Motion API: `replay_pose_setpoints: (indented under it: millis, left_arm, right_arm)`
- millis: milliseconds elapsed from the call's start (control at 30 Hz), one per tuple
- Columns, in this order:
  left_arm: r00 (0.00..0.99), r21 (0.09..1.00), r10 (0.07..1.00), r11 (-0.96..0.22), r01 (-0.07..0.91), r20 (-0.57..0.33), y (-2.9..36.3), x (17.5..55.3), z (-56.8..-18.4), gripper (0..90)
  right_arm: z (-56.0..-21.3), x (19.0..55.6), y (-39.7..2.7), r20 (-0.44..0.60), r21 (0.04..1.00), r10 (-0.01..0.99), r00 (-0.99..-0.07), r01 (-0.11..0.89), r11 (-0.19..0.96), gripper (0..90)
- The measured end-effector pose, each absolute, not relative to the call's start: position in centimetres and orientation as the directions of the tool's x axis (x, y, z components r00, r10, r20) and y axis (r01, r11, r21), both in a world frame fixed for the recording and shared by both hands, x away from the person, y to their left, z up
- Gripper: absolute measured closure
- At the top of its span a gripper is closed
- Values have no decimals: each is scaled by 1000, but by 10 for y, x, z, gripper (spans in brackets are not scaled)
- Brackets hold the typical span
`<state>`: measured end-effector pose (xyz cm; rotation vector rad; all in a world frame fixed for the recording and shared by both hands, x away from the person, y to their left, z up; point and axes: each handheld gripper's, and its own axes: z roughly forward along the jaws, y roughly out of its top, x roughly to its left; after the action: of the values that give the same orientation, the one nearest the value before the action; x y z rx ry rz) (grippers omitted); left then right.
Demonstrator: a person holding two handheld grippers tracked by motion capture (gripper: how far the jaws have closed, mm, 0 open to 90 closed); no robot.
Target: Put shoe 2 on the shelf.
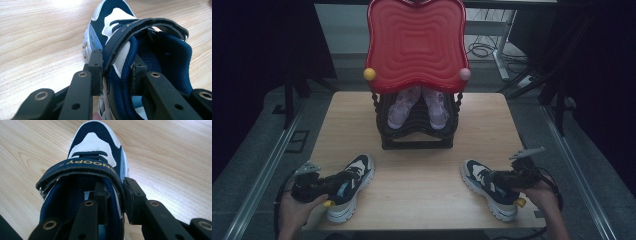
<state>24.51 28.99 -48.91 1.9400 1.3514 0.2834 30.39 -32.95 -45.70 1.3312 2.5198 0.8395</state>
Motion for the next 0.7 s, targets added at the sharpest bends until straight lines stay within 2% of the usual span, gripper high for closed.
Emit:
replay_pose_setpoints:
  millis: [167,433,700]
  left_arm:
    - [406,693,887,-150,705,-221,291,244,-487,707]
    - [397,735,879,-83,673,-264,297,241,-480,708]
    - [384,777,870,-2,629,-309,304,239,-470,707]
  right_arm:
    - [-457,300,-338,131,601,814,-565,698,388,757]
    - [-451,294,-341,156,677,811,-563,659,327,761]
    - [-452,290,-348,220,761,812,-540,616,203,761]
